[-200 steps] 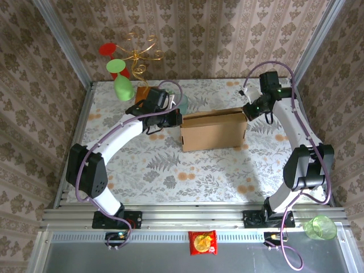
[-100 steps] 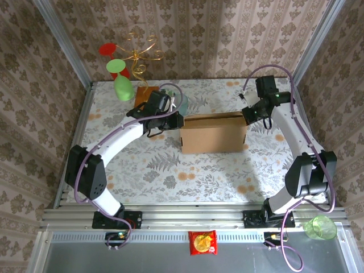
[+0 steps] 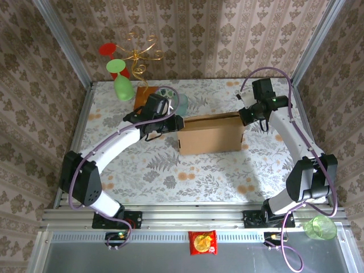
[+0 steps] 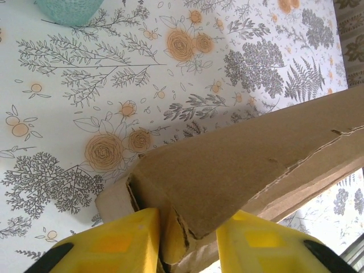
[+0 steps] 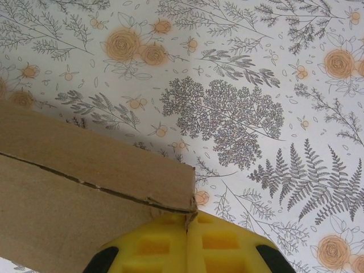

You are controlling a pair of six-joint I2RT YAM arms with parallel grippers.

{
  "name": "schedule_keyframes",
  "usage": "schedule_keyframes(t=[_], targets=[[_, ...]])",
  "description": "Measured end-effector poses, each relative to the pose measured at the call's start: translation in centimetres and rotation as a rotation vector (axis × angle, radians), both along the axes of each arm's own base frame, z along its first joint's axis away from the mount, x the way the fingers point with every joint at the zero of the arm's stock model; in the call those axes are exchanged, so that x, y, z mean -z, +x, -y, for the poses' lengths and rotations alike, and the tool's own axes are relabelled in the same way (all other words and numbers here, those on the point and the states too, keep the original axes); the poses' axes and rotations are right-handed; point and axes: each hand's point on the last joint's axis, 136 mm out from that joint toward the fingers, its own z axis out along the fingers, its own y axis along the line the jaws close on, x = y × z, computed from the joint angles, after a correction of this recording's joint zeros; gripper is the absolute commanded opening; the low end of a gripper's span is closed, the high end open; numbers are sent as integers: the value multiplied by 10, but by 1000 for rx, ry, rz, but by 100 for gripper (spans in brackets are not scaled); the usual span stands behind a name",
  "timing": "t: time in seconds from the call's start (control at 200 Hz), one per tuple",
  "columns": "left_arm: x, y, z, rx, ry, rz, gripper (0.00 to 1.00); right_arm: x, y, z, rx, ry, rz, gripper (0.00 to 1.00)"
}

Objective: Fold the paper box

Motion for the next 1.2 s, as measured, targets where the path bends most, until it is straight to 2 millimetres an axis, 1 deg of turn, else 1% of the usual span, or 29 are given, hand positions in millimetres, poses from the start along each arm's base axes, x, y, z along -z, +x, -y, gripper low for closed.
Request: schedule_keyframes(t=[0.145,0.27,0.385,0.49,0.635,0.75,0.82,0.895,0.945,1.015,1.11,1.2], targets=[[-1,-3,-6,-24,3,1,40,0,0,-2,-6,1,1,0],[-2,-7,-14,-46,14,9,41,0,0,-4,-11,1,1,0],[-3,-8,-19,-63,19,14,41,-1,0,-4,-11,1,4,0],[0,-10,-21,-72,21,5,39,0,1,-5,-11,2,8,0],[2,-10,-22,-79,22,0,39,1,2,-6,-11,4,16,0],[-1,-11,-25,-89,25,8,39,1,1,-6,-11,4,16,0],[-7,-15,-31,-103,26,19,39,1,0,-6,-11,4,18,0],[-16,-23,-39,-115,34,34,36,1,0,-6,-11,4,18,0],[-24,-29,-42,-116,34,51,33,0,0,-6,-12,4,19,0],[-34,-41,-38,-87,26,71,28,0,0,-6,-11,4,18,0],[-39,-64,-20,8,32,89,26,1,0,-6,-12,4,18,0],[-35,-90,5,142,72,117,28,0,0,-6,-12,5,18,0]])
